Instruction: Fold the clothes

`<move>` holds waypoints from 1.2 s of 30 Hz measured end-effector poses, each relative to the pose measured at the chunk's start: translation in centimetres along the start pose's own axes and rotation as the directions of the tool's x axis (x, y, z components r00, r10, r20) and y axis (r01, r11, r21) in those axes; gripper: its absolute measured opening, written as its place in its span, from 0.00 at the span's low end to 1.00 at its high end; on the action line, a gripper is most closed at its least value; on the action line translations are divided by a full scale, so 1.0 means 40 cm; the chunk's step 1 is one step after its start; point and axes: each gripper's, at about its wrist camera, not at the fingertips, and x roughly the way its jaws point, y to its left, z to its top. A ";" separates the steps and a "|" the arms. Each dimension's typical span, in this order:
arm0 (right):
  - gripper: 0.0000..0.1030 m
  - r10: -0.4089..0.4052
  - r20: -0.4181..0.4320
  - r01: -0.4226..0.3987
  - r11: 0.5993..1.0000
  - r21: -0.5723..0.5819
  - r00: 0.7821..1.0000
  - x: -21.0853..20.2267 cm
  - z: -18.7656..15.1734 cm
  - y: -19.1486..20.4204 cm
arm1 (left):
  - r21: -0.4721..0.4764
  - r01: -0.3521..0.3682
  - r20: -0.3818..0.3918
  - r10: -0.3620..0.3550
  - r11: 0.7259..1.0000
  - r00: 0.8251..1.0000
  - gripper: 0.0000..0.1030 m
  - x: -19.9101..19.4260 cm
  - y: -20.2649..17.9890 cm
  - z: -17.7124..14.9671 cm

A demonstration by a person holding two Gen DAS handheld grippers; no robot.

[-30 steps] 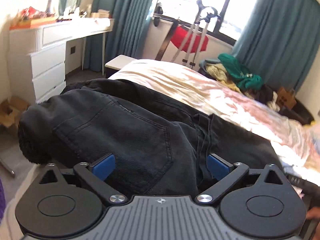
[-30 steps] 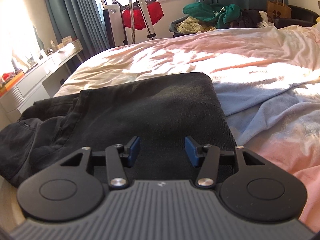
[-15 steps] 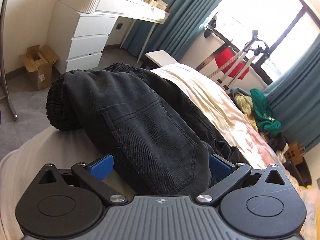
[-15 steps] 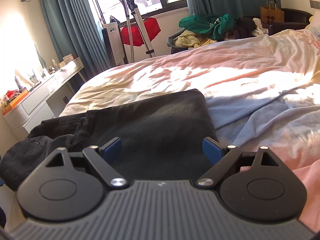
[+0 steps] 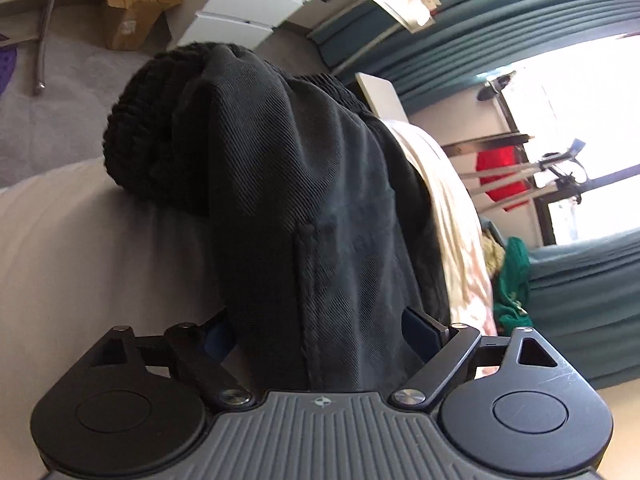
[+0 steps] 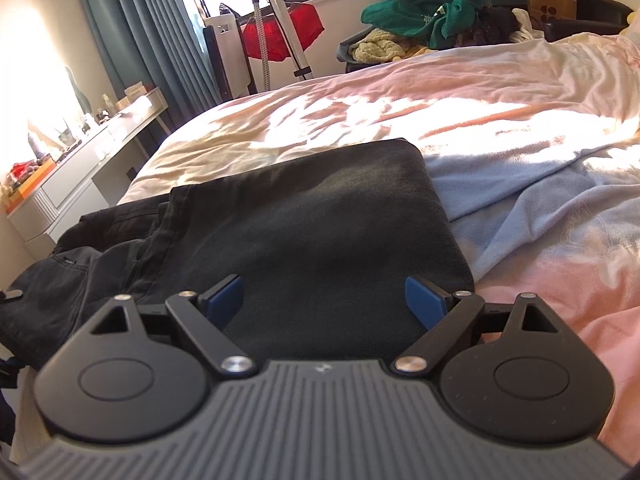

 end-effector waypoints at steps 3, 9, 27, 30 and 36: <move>0.87 0.031 0.031 -0.029 0.997 -0.074 0.999 -0.004 -0.008 0.042 | -0.013 -0.009 0.081 0.010 1.000 0.997 0.69 0.016 0.014 0.024; 0.87 0.085 -0.037 -0.090 0.979 -0.185 0.996 0.027 -0.045 0.115 | 0.054 -0.039 0.262 0.023 0.998 0.965 0.33 -0.022 -0.011 0.027; 0.87 0.012 -0.023 -0.014 0.996 -0.089 1.000 -0.002 -0.006 0.054 | 0.531 -0.163 0.524 -0.171 0.832 0.834 0.15 -0.121 -0.357 -0.207; 0.87 -0.020 0.027 0.021 0.999 -0.029 0.999 -0.038 0.024 0.008 | 0.588 -0.159 0.548 -0.247 0.793 0.799 0.14 -0.144 -0.461 -0.312; 0.87 -0.134 0.148 0.117 0.986 0.119 0.980 -0.117 0.082 -0.103 | 0.673 -0.169 0.589 -0.383 0.720 0.711 0.14 -0.155 -0.663 -0.564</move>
